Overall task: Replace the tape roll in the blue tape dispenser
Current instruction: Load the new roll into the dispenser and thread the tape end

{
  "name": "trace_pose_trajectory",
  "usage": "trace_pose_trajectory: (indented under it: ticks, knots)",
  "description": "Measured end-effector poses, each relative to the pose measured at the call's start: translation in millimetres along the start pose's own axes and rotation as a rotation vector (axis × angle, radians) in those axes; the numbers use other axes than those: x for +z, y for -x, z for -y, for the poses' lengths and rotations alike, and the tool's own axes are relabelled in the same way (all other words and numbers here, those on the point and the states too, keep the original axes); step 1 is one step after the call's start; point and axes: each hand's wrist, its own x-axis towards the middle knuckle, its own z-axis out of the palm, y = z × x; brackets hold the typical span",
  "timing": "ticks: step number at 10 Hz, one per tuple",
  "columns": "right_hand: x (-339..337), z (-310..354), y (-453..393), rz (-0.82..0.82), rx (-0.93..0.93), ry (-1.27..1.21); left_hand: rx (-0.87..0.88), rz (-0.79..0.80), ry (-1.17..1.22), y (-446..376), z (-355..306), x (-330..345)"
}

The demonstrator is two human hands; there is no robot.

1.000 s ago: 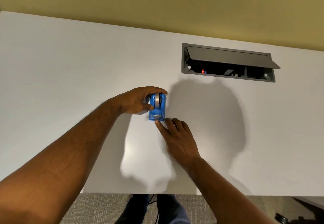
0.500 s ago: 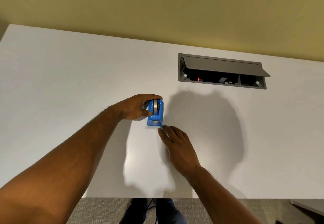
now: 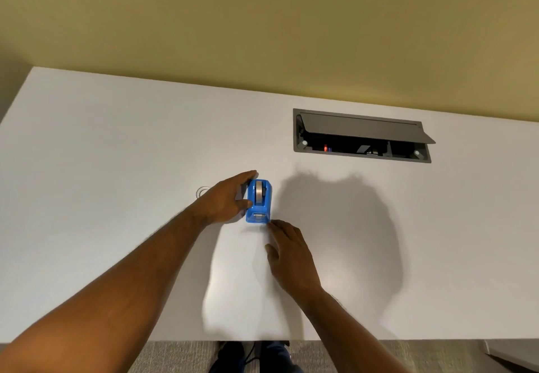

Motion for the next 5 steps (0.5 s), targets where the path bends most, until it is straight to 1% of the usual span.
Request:
trace_pose_trajectory:
  ticks: [1, 3, 4, 5]
  knots:
    - [-2.9, 0.6, -2.7, 0.047, 0.018, 0.004, -0.037, -0.084, 0.019, 14.0, 0.2, 9.0]
    - [-12.0, 5.1, -3.9, 0.117, 0.027, 0.039, -0.010, -0.209, 0.046, 42.5, -9.2, 22.2]
    - [-17.1, 7.8, -4.6, 0.154, 0.021, 0.070, -0.057, -0.240, 0.021, 49.6, -8.6, 25.9]
    - [-20.7, 10.8, -7.5, 0.127, 0.024, 0.106, -0.053, -0.301, -0.055, 61.5, -3.8, 32.8]
